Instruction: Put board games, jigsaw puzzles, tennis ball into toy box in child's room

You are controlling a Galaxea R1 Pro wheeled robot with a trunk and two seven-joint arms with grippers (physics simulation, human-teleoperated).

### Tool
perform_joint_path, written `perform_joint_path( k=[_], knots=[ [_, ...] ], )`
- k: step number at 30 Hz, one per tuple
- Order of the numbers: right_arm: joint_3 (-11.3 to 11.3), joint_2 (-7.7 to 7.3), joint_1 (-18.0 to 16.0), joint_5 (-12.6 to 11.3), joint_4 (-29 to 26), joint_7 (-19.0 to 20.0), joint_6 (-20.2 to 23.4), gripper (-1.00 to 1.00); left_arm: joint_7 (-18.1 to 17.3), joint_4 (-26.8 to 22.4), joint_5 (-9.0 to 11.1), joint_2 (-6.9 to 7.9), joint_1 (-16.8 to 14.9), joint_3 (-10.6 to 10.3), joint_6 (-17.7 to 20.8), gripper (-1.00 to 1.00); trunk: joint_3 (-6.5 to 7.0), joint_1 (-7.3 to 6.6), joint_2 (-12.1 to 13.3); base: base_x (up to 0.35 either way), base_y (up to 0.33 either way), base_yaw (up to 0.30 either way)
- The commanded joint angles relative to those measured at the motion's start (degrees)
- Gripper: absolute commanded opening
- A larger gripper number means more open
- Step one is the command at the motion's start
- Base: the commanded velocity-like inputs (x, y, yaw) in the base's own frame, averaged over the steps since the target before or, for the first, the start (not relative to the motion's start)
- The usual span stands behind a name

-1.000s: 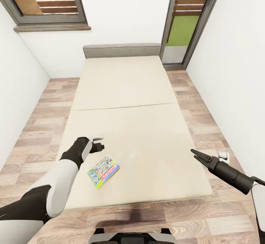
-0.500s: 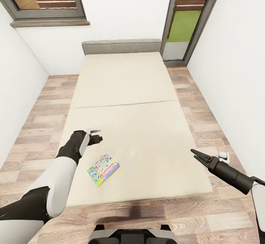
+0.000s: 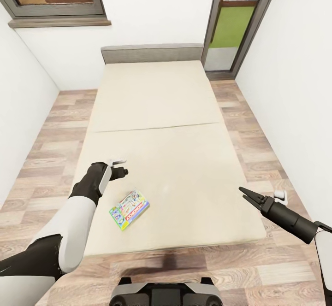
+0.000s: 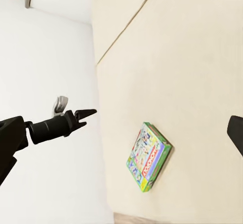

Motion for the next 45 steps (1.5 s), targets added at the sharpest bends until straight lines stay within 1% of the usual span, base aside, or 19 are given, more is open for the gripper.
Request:
perform_joint_path(
  k=[1,8,17,21,29,36,45],
  knots=[
    [-0.07,0.00,-0.05,0.27,-0.01,0.38,0.23,1.00,-0.14,-0.08,-0.43,-0.09,-0.04,0.35,0.25,1.00,-0.17,0.03,-0.10,0.000,0.000,0.000],
    [-0.07,0.00,-0.05,0.27,-0.01,0.38,0.23,1.00,-0.14,-0.09,-0.43,-0.50,-0.05,0.33,0.24,1.00,-0.82,0.03,-0.10,0.000,0.000,0.000],
    [-0.07,-0.10,-0.05,0.27,-0.01,0.38,0.23,1.00,-0.18,-0.19,-0.43,-3.10,-0.06,0.17,0.44,1.00,-1.65,0.03,-0.10,0.000,0.000,0.000],
    [-0.07,-0.12,-0.05,0.27,-0.01,0.38,0.23,1.00,-0.45,-0.36,-0.43,-3.80,-0.08,0.16,0.52,1.00,-2.03,0.03,-0.10,0.000,0.000,0.000],
    [-0.12,-0.17,-0.05,0.33,-0.01,0.38,0.23,1.00,-2.11,-0.82,-0.50,-3.93,-0.11,0.03,0.47,1.00,-2.77,0.03,-0.10,0.000,0.000,0.000],
    [-0.14,-0.18,-0.05,0.34,-0.01,0.38,0.23,1.00,-2.31,-1.13,-0.51,-3.72,-0.08,-0.02,0.24,1.00,-3.42,0.03,-0.10,0.000,0.000,0.000],
    [-0.16,-0.18,-0.05,0.35,-0.01,0.38,0.23,1.00,-2.33,-3.46,-0.52,-3.56,-0.08,-0.01,0.18,1.00,-4.25,0.03,-0.10,0.000,0.000,0.000]
  ],
)
